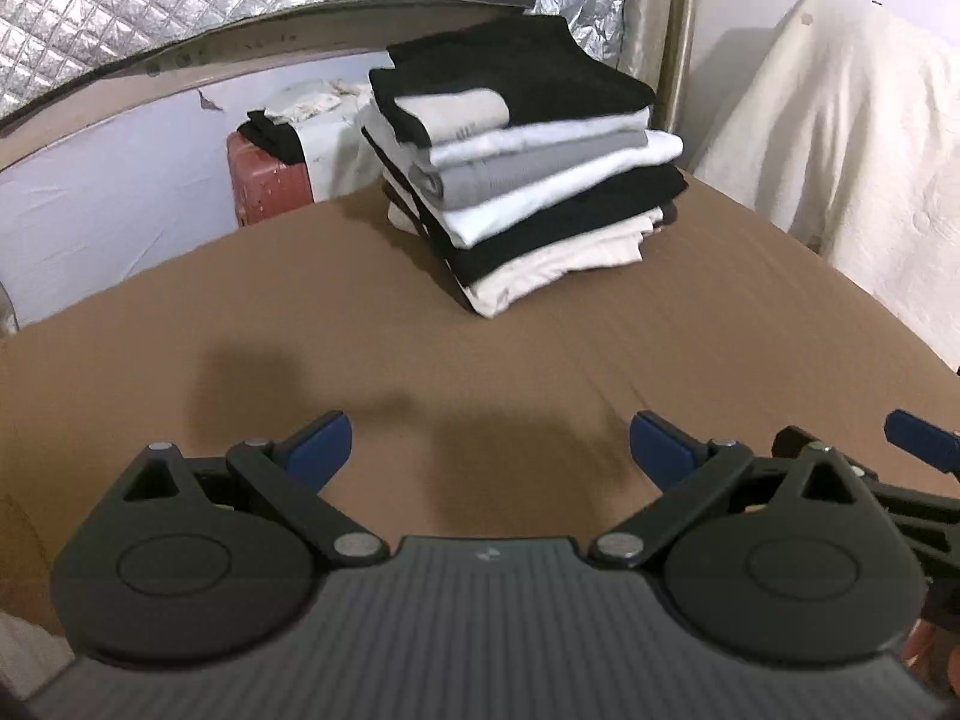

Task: Fold clothes

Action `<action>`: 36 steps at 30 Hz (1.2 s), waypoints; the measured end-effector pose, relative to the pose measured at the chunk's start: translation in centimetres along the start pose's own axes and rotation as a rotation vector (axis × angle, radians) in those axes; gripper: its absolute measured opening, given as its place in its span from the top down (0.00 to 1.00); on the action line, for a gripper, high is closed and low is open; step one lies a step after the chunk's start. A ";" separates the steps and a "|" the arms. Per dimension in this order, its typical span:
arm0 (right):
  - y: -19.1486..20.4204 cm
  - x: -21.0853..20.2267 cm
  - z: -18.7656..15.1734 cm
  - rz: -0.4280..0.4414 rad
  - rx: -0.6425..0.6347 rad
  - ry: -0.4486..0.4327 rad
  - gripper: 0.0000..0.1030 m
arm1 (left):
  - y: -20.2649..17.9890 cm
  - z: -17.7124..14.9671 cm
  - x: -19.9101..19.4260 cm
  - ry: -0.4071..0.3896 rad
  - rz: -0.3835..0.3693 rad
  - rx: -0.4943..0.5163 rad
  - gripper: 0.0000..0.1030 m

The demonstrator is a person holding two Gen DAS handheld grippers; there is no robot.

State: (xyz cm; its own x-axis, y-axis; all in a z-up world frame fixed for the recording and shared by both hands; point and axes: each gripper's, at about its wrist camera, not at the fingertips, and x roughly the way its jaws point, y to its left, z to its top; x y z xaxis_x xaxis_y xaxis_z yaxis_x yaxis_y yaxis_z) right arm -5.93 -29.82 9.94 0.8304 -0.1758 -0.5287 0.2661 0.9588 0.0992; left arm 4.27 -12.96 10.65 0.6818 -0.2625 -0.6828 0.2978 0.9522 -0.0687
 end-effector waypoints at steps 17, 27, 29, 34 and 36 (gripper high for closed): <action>-4.0 -2.0 -6.1 -0.058 0.058 -0.009 0.07 | -4.8 -5.4 2.2 0.034 0.044 0.027 0.00; -6.5 -2.7 -6.5 -0.057 0.131 -0.031 0.07 | -7.0 -5.7 1.7 -0.006 0.063 0.045 0.00; -6.8 -2.5 -6.6 -0.058 0.138 -0.033 0.07 | -7.3 -5.7 1.7 -0.007 0.064 0.046 0.00; -7.2 -2.3 -6.6 -0.060 0.145 -0.036 0.07 | -8.0 -5.9 1.9 0.000 0.069 0.053 0.00; -7.2 -2.2 -6.6 -0.059 0.147 -0.036 0.07 | -8.2 -6.0 1.9 0.002 0.073 0.057 0.00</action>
State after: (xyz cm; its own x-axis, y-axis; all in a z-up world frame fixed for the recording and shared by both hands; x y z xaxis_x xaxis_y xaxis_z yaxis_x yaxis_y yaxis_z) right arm -12.91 -34.85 4.84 0.8278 -0.2410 -0.5066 0.3812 0.9041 0.1929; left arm -0.91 -20.28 5.55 0.7014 -0.1927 -0.6862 0.2855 0.9581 0.0227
